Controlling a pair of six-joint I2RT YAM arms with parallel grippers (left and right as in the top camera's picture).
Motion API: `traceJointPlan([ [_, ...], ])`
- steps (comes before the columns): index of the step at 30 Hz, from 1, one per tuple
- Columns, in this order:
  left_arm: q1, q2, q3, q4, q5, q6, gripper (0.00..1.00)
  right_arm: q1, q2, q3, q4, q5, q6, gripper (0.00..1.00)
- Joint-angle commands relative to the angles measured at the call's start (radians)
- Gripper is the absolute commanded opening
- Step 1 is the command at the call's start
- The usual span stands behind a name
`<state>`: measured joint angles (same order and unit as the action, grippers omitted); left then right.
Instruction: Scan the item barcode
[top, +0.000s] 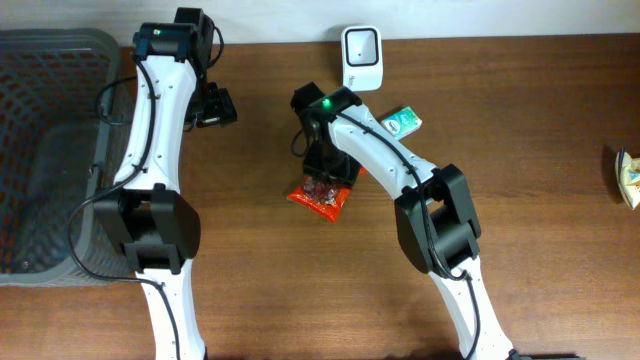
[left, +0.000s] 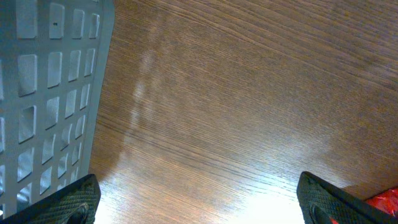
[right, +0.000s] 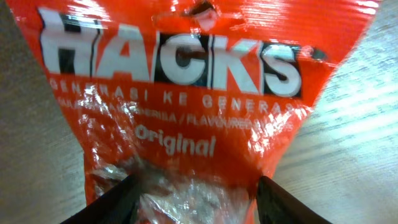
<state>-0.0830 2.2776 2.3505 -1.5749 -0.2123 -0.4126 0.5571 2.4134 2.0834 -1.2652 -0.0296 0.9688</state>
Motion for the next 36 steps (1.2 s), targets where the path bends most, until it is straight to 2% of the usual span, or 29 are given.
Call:
traceJointPlan([
  [1,0.005,0.000,-0.011,-0.002,0.011,-0.014,0.99,-0.001,0.022,-0.106,0.053,0.034,0.005,0.61],
  [4,0.005,0.000,-0.011,-0.002,0.011,-0.014,0.99,-0.001,0.022,-0.128,0.078,0.034,-0.018,0.58],
  [5,0.005,0.000,-0.011,-0.002,0.011,-0.014,0.99,-0.002,0.021,-0.128,0.077,0.034,-0.019,0.46],
  [7,0.005,0.000,-0.011,-0.002,0.011,-0.014,0.99,-0.007,0.021,-0.127,0.077,0.034,-0.049,0.32],
  [9,0.005,0.000,-0.011,-0.002,0.011,-0.014,0.99,-0.021,0.020,-0.115,0.059,0.033,-0.075,0.26],
  [11,0.005,0.000,-0.011,0.003,0.011,-0.014,0.99,-0.049,0.017,-0.076,0.019,0.034,-0.106,0.04],
  [14,0.005,0.000,-0.011,0.002,0.011,-0.014,0.99,-0.092,0.003,0.016,-0.034,0.034,-0.201,0.04],
  [15,0.005,0.000,-0.011,0.002,0.014,-0.014,0.99,-0.122,-0.014,0.109,-0.056,0.035,-0.316,0.04],
  [17,0.005,0.000,-0.011,0.005,0.027,-0.014,0.99,-0.141,-0.023,0.205,-0.060,0.039,-0.443,0.04],
  [20,0.003,0.000,-0.011,0.013,0.034,-0.014,0.99,-0.156,-0.023,0.311,-0.022,0.137,-0.551,0.04],
  [22,0.003,0.000,-0.011,0.014,0.034,-0.014,0.99,-0.159,-0.023,0.323,0.074,0.256,-0.595,0.04],
  [27,0.003,0.000,-0.011,0.017,0.034,-0.014,0.99,-0.160,-0.019,0.322,0.422,0.334,-0.836,0.04],
  [30,0.003,0.000,-0.011,0.029,0.034,-0.014,0.99,-0.174,-0.004,0.322,0.570,0.440,-0.839,0.04],
  [36,0.003,0.000,-0.011,0.059,0.034,-0.014,0.99,-0.227,0.058,0.294,0.787,0.443,-0.842,0.04],
])
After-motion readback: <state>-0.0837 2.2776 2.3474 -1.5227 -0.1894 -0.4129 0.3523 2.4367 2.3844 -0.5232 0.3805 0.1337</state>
